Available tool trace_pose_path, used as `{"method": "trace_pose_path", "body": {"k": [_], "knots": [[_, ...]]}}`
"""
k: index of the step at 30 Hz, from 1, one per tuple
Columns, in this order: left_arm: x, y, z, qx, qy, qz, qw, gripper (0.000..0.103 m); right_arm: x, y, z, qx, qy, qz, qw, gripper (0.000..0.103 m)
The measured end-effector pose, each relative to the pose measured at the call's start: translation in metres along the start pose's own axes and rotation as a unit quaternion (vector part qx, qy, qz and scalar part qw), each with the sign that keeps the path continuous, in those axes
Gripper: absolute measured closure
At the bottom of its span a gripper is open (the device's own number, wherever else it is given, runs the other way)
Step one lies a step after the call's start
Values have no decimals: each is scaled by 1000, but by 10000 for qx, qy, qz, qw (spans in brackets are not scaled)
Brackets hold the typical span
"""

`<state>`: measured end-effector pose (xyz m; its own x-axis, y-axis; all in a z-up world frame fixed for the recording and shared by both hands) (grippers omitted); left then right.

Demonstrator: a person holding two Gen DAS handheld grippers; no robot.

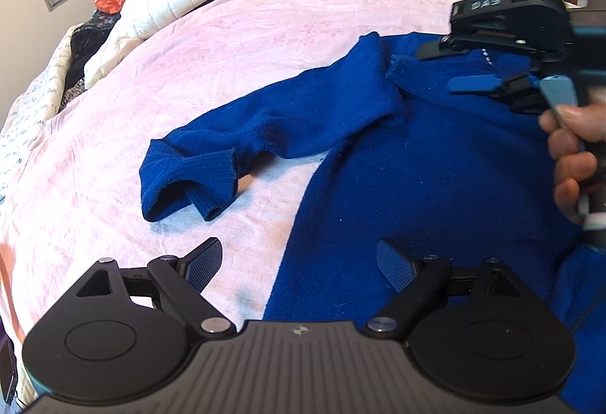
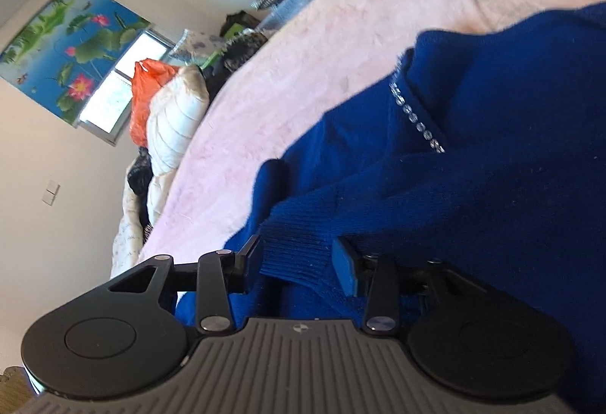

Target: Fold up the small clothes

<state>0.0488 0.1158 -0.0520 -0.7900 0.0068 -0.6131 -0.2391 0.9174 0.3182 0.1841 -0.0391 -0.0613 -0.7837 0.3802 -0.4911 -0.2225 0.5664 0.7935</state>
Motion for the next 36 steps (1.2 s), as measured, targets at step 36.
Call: {"method": "trace_pose_path", "body": {"k": [36], "knots": [[50,129,18,-907,423,-944,9905,14,110,138,124,-751,2506,-649,9630,34]]}}
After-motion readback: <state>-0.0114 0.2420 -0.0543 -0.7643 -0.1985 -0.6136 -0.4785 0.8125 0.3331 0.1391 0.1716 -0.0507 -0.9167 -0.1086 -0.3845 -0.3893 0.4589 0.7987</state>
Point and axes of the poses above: each gripper's, at about its wrist camera, not at the fingertips, and z roughly the way its jaws point, y to its left, x to its underside, the point moved 4 cm from there along z, roughly the way its jaws point, and after that the axes turned 9 degrees about -x, right-handed, at the moved point
